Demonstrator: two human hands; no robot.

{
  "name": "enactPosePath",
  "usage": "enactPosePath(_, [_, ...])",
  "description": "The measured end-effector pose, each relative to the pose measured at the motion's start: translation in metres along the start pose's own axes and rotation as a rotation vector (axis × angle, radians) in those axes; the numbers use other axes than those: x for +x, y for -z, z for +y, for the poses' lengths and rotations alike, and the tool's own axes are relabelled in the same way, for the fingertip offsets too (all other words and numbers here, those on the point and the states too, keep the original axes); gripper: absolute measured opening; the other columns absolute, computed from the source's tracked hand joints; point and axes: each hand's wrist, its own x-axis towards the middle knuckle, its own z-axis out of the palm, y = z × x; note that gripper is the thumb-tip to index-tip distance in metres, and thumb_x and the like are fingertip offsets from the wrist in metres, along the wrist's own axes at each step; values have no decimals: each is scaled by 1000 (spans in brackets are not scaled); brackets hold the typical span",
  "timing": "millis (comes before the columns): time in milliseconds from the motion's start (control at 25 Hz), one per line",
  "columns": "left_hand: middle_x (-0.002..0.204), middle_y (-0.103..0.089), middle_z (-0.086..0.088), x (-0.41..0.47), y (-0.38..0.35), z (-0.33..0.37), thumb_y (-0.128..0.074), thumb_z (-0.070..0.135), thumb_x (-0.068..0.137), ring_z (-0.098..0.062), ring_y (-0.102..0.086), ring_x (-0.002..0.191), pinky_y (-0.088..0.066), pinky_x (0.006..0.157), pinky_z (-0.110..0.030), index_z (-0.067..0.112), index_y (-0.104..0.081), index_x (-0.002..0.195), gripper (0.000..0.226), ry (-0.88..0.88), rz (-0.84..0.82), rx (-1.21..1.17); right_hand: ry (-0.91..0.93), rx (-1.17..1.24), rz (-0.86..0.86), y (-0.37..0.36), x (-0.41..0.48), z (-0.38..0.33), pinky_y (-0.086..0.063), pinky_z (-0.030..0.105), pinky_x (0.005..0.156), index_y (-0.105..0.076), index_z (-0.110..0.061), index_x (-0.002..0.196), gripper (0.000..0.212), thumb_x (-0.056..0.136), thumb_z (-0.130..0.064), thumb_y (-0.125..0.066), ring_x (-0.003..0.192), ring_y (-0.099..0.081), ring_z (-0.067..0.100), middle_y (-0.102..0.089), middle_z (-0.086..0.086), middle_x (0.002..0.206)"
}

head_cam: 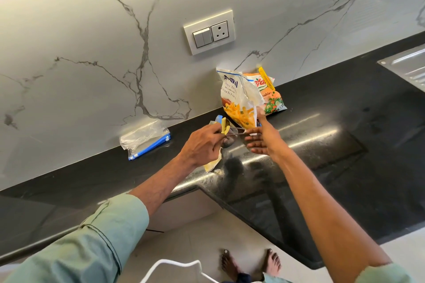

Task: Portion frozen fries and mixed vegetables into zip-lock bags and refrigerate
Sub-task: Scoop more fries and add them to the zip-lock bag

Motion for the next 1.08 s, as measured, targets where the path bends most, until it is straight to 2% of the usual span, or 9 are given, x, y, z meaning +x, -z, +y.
enactPosePath(120, [90, -57, -3, 2, 1, -1, -70, 14, 93, -15, -53, 69, -51, 58, -32, 7, -76, 92, 10, 82, 82, -93, -150, 353, -117, -19, 16, 41, -60, 37, 83, -68, -4, 117, 31, 110, -27, -48, 97, -70, 29, -73, 19, 111])
enactPosePath(200, [91, -58, -2, 5, 3, -2, -71, 15, 93, -15, -55, 69, -52, 59, -31, 7, -77, 94, 10, 128, 127, -131, -150, 470, -170, -42, 21, 56, -61, 31, 78, -67, -4, 117, 20, 104, -5, -51, 90, -72, 24, -75, 16, 104])
enactPosePath(280, [91, -60, -1, 7, 5, -3, -72, 15, 93, -14, -56, 70, -52, 60, -27, 7, -78, 95, 10, 177, 178, -179, -110, 529, -216, -60, 23, 58, -58, 25, 67, -67, -6, 115, 17, 103, -7, -56, 79, -69, 16, -77, 9, 96])
enactPosePath(400, [92, -62, -1, 8, 9, -7, -73, 15, 93, -11, -58, 74, -49, 63, -13, 5, -77, 96, 11, 231, 236, -238, -68, 507, -269, -67, 27, 51, -41, 17, 53, -70, -13, 104, 14, 104, -17, -57, 65, -54, 6, -76, 1, 96])
enactPosePath(520, [93, -63, -3, 9, 9, -8, -74, 15, 92, -13, -60, 78, -53, 64, -17, 5, -77, 97, 11, 236, 247, -261, -123, 639, -321, -68, 30, 42, -33, 13, 39, -70, -8, 99, 20, 104, -17, -53, 53, -50, 3, -74, 6, 93])
enactPosePath(600, [93, -63, -3, 10, 9, -9, -74, 15, 92, -13, -59, 78, -52, 65, -19, 5, -77, 96, 11, 210, 243, -250, -171, 703, -359, -69, 33, 37, -32, 13, 37, -70, -5, 92, 27, 105, -17, -50, 48, -49, 3, -69, 5, 84])
enactPosePath(800, [92, -65, -6, 16, 15, -14, -76, 13, 91, -12, -59, 78, -42, 68, -6, 2, -76, 96, 12, 164, 243, -208, -258, 830, -397, -74, 38, 37, -34, 11, 38, -73, -1, 67, 47, 105, -21, -54, 41, -46, 4, -56, 0, 61])
enactPosePath(960, [91, -65, -7, 16, 16, -16, -76, 12, 90, -12, -59, 78, -42, 68, -5, 1, -76, 95, 11, 148, 248, -214, -257, 825, -323, -75, 40, 36, -36, 10, 38, -70, 2, 75, 37, 105, -15, -54, 39, -46, 4, -51, -1, 56])
enactPosePath(1080, [91, -65, -6, 12, 14, -15, -76, 12, 90, -12, -59, 77, -45, 67, -7, 2, -77, 94, 11, 146, 246, -235, -106, 610, -202, -76, 36, 30, -39, 13, 40, -64, -3, 85, 22, 102, -8, -51, 46, -52, 4, -55, 1, 66])
